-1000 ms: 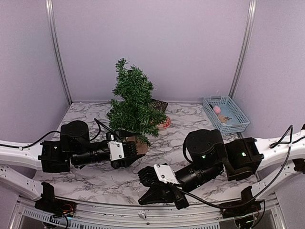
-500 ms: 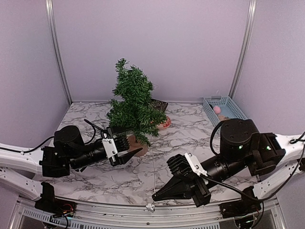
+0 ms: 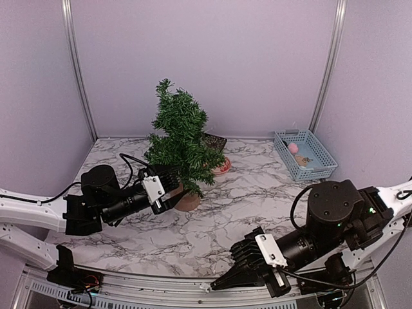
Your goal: Decorate the small christmas tree
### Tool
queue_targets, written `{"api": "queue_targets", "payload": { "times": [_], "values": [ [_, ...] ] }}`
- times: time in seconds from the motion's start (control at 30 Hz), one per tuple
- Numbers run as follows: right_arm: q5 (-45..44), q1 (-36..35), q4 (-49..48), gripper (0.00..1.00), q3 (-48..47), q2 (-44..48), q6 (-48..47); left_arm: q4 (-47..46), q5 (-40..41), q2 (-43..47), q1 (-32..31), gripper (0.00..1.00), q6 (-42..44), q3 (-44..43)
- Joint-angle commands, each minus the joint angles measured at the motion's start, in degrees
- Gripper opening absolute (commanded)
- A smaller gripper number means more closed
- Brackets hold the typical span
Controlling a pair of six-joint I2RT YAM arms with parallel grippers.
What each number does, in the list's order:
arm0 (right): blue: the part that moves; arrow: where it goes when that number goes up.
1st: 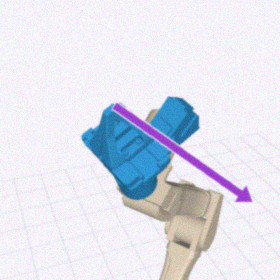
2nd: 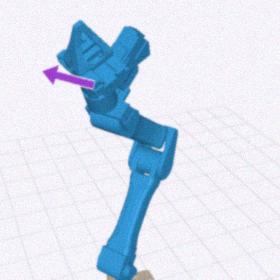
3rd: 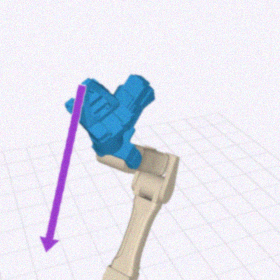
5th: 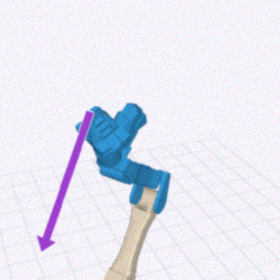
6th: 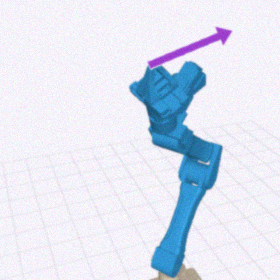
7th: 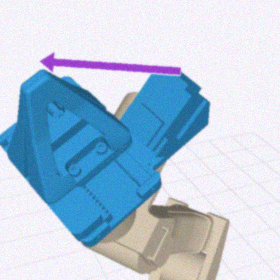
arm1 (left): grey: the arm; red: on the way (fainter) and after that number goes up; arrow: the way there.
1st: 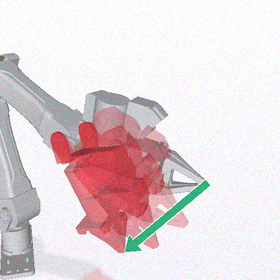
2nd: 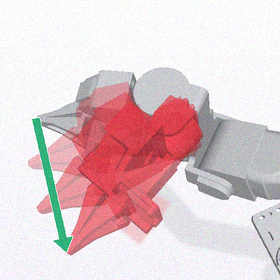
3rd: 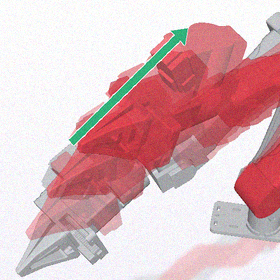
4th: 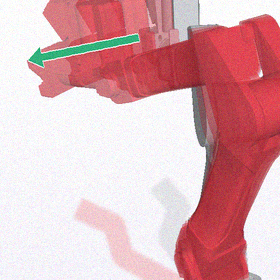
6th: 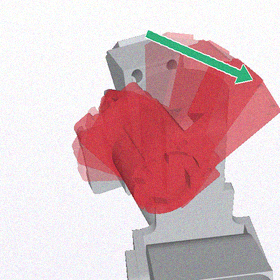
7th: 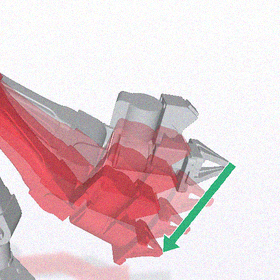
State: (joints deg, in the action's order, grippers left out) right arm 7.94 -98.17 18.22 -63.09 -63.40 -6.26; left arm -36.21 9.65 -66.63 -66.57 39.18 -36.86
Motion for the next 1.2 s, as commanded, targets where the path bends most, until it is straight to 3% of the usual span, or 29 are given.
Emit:
{"api": "queue_targets", "payload": {
  "times": [0.0,0.33,0.73,1.17],
  "values": [
    [-4.7,-2.7,1.2,0.00,-2.3,2.1,-0.4,-3.5,-1.7,-1.0,0.7,0.58,-0.3,-2.9],
    [-6.9,-3.7,0.0,0.00,-0.4,4.5,1.4,-3.5,-6.0,-3.3,0.7,0.54,0.6,-6.5],
    [-6.8,-3.7,0.2,0.00,-0.5,2.9,0.2,0.9,3.1,9.3,-2.5,0.52,-0.3,0.7],
    [-7.5,-3.8,0.7,0.00,-0.8,2.2,0.5,5.9,-3.5,1.2,-3.8,0.49,5.7,-6.5]
  ]
}}
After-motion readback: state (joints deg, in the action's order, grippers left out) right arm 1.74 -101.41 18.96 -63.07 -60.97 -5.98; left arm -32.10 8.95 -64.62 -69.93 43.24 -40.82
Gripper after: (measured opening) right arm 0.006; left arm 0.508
